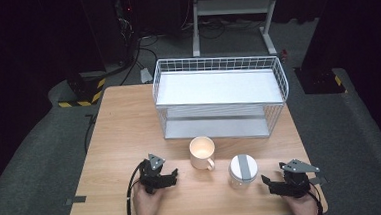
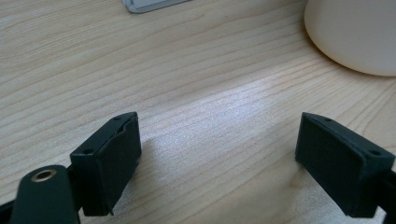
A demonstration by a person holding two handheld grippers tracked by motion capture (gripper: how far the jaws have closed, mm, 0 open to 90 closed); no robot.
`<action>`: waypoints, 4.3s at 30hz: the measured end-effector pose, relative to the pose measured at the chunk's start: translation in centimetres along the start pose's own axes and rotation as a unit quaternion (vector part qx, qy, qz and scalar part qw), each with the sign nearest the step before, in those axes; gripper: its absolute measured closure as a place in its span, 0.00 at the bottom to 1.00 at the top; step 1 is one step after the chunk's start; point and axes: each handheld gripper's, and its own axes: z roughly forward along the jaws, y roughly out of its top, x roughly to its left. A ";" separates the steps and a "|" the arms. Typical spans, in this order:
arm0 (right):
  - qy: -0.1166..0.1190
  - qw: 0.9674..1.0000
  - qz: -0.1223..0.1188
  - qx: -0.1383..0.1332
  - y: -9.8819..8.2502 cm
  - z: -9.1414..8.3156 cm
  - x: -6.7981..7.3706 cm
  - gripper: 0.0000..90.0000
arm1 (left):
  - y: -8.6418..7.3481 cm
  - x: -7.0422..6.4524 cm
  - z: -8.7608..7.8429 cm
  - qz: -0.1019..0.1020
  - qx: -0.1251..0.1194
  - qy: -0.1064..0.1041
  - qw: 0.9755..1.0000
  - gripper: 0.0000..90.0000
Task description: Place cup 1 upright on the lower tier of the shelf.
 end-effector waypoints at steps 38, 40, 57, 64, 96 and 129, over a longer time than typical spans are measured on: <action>0.085 0.994 -0.052 -0.048 0.6 -0.4 5.6 0.11 | 0.0 0.1 0.0 -0.005 0.002 0.004 1.000 0.16; 0.087 0.994 -0.052 -0.050 0.7 -0.3 5.7 0.11 | 0.0 0.1 0.0 -0.005 0.002 0.004 1.000 0.16; 0.098 0.992 -0.057 -0.058 2.1 1.0 6.6 0.11 | 0.0 0.1 0.0 -0.005 0.001 0.004 1.000 0.16; 0.100 0.992 -0.057 -0.059 2.5 1.5 6.8 0.12 | 0.0 0.1 0.0 -0.005 0.001 0.004 1.000 0.16; 0.112 0.988 -0.083 -0.068 2.7 2.0 6.9 0.20 | 0.0 0.0 0.0 -0.005 0.001 0.004 1.000 0.16; 0.118 0.987 -0.087 -0.064 3.4 2.0 6.4 0.21 | 0.0 0.1 0.0 -0.005 0.001 0.004 1.000 0.16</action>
